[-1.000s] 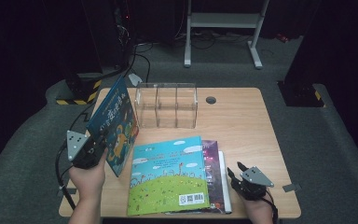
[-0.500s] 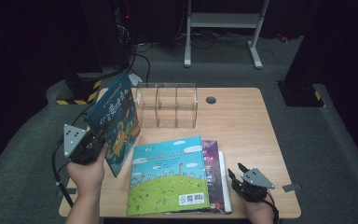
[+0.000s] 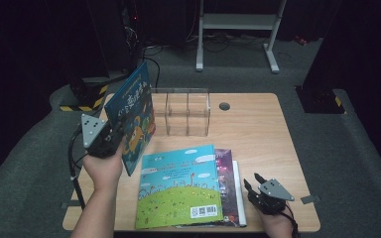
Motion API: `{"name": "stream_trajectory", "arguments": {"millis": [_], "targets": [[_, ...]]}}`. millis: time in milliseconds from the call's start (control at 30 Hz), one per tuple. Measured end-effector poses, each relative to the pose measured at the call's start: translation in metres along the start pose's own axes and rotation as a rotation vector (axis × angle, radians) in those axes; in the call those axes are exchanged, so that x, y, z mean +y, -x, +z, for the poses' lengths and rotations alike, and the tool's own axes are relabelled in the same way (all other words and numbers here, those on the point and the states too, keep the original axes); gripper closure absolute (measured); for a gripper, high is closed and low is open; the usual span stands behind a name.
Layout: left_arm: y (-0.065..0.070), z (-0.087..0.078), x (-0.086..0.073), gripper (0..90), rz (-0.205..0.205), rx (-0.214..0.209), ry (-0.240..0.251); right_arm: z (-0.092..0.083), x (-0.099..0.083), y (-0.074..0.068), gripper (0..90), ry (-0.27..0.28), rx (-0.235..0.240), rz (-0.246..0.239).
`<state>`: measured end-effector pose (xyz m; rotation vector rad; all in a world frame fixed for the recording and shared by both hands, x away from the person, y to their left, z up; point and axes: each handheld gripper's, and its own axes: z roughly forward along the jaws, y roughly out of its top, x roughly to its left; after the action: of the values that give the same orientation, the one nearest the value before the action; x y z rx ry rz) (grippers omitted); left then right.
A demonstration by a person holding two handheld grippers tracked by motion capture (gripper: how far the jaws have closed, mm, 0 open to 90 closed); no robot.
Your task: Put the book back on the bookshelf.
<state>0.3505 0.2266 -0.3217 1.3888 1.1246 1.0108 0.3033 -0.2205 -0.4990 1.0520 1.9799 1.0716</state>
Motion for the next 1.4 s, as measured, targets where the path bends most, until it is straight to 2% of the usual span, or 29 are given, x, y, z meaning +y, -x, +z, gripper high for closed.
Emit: {"name": "stream_trajectory", "arguments": {"millis": [100,167,200,300,467,567,600,700,1067,1200,1400], "targets": [[0.005,0.010,0.001,83.2,0.020,0.009,0.003,0.001,0.000,0.001,54.1,-0.002,0.004,0.010],[0.005,0.016,0.001,83.2,0.016,0.011,0.000,0.001,0.000,-0.001,54.1,-0.004,0.004,-0.002],[0.004,0.024,0.002,83.2,-0.006,0.009,-0.004,0.000,0.000,-0.001,54.2,0.000,0.005,-0.010],[0.003,0.031,0.002,83.2,-0.017,0.014,-0.003,0.000,0.001,-0.001,54.3,0.004,0.008,-0.007],[0.005,0.049,0.002,83.3,-0.008,0.035,-0.001,0.001,0.000,-0.002,54.9,0.004,0.017,-0.012],[0.008,0.065,-0.001,83.3,0.001,0.039,-0.001,0.002,0.001,0.000,54.9,0.006,0.027,-0.018],[0.008,0.065,-0.001,83.3,0.001,0.039,-0.001,0.002,0.001,0.000,54.9,0.006,0.027,-0.018],[0.007,0.079,-0.003,83.3,-0.017,0.044,0.001,0.001,0.002,0.003,55.1,0.014,0.028,-0.011],[0.006,0.103,-0.001,83.2,-0.011,0.063,0.008,-0.003,0.002,0.005,55.6,0.019,0.024,-0.007],[0.004,0.111,-0.003,83.2,-0.010,0.078,0.009,-0.008,0.003,0.009,55.8,0.030,0.018,0.021],[0.005,0.121,-0.008,83.2,-0.017,0.090,0.009,-0.010,0.002,0.013,56.1,0.030,0.007,0.036]]}}
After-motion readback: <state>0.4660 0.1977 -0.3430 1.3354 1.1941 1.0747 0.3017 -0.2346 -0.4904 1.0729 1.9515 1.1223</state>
